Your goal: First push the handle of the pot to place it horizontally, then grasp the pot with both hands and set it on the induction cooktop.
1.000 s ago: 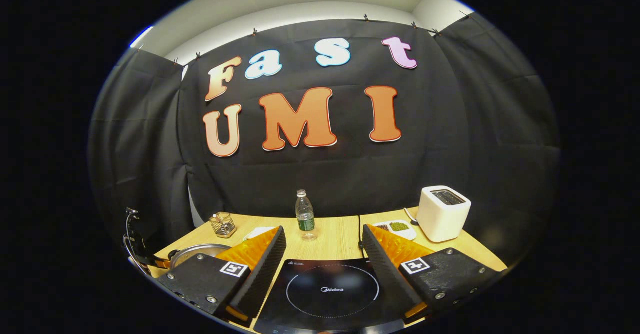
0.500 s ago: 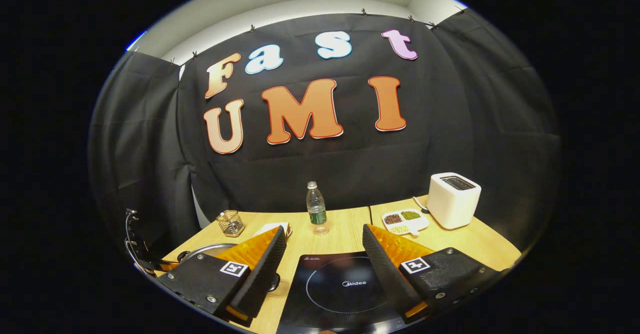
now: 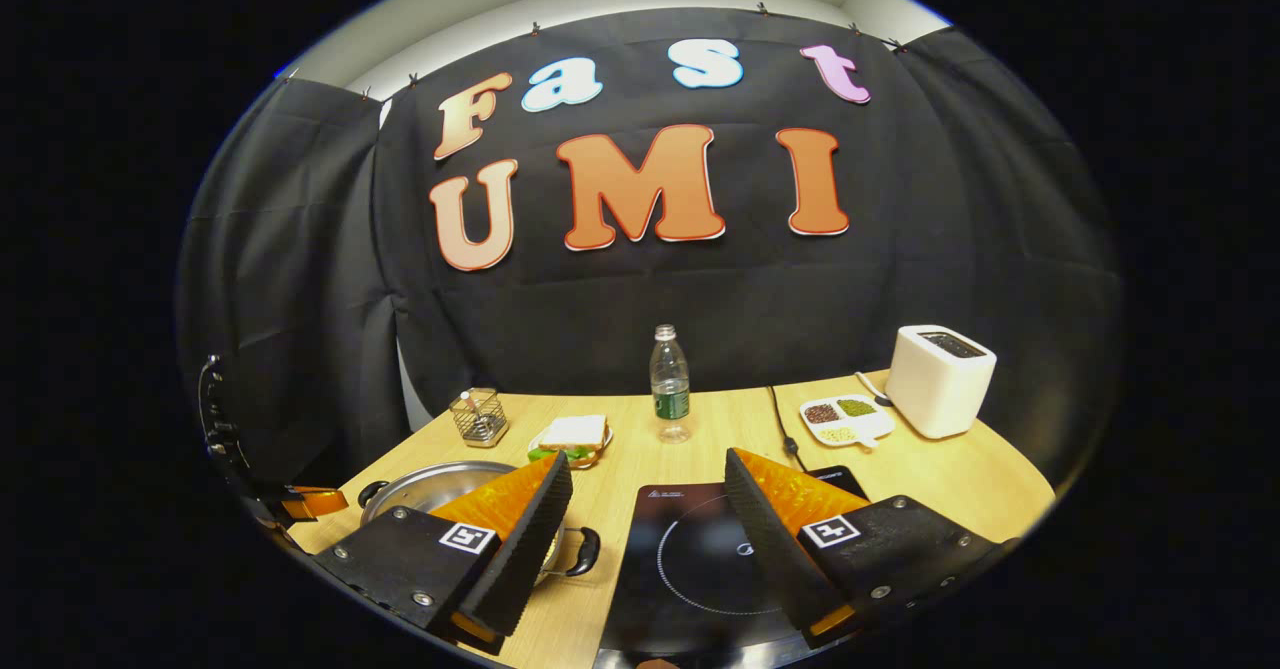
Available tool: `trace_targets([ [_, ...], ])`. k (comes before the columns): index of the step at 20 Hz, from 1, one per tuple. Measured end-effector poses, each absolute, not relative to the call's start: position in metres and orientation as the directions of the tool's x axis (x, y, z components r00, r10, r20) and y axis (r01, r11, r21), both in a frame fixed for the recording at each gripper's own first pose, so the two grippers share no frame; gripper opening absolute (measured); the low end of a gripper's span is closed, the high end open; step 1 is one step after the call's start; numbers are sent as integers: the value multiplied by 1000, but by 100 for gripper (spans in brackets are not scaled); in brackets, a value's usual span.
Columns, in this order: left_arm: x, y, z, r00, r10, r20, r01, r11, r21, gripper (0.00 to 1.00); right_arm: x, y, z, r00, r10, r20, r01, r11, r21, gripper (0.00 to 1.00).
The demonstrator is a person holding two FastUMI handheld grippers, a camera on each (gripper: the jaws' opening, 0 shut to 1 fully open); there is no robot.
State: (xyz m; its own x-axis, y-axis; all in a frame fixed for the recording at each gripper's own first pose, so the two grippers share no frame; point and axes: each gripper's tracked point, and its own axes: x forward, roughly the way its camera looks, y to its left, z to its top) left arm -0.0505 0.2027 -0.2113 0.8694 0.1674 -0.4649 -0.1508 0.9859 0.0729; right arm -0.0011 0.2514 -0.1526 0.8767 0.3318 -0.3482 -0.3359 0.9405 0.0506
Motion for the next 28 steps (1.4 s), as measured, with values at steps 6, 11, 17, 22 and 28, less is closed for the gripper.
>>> trace_targets([
  [6,-29,185,-212,883,103,-459,-84,995,61,5,-3,279,-199,849,310,-428,-341,940,3,96],
  [11,-16,186,-220,882,95,-462,-80,995,52,39,-4,293,-243,810,282,-514,-336,942,-13,96],
  [17,-5,197,-238,864,104,-492,-93,995,48,75,-8,312,-292,747,251,-616,-346,938,-37,96],
  [22,2,205,-239,866,123,-485,-105,992,63,74,-8,320,-322,703,235,-671,-351,936,-40,96],
  [28,-4,206,-241,858,116,-501,-96,993,67,75,-5,324,-327,698,237,-676,-345,938,-27,95],
])
